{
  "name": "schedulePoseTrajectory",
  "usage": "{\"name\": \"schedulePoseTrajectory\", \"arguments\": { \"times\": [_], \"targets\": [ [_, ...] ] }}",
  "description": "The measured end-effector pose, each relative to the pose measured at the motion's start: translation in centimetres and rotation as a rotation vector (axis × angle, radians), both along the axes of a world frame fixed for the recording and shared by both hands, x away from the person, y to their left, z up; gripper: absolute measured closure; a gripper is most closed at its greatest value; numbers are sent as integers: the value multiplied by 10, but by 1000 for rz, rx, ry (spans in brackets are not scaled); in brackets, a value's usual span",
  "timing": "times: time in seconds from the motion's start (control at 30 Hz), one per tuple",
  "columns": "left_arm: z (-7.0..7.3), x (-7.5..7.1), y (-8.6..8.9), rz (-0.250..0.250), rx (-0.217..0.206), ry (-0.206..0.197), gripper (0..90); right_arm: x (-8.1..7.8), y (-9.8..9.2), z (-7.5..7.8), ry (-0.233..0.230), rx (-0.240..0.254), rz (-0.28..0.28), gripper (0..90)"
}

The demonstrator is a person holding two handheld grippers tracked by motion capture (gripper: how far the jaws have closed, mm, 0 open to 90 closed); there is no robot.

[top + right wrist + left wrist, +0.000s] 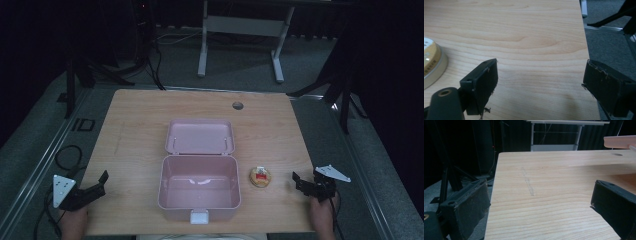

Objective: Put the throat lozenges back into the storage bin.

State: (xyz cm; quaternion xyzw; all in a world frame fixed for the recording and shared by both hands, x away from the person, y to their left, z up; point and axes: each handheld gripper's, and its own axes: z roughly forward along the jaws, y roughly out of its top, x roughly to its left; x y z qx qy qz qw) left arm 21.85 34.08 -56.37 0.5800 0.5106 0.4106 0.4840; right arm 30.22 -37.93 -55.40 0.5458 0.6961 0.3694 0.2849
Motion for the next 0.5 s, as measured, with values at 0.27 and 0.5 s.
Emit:
{"name": "schedulePoseTrajectory", "arguments": {
  "times": [0.27, 0.5],
  "targets": [
    [0, 0, 2, -3, -15, -1, 23, 6, -3, 0, 112, 23, 60, 130],
    [0, 0, 2, -9, -14, 0, 23, 7, 2, 9, 280, -81, 130, 136]
  ]
}}
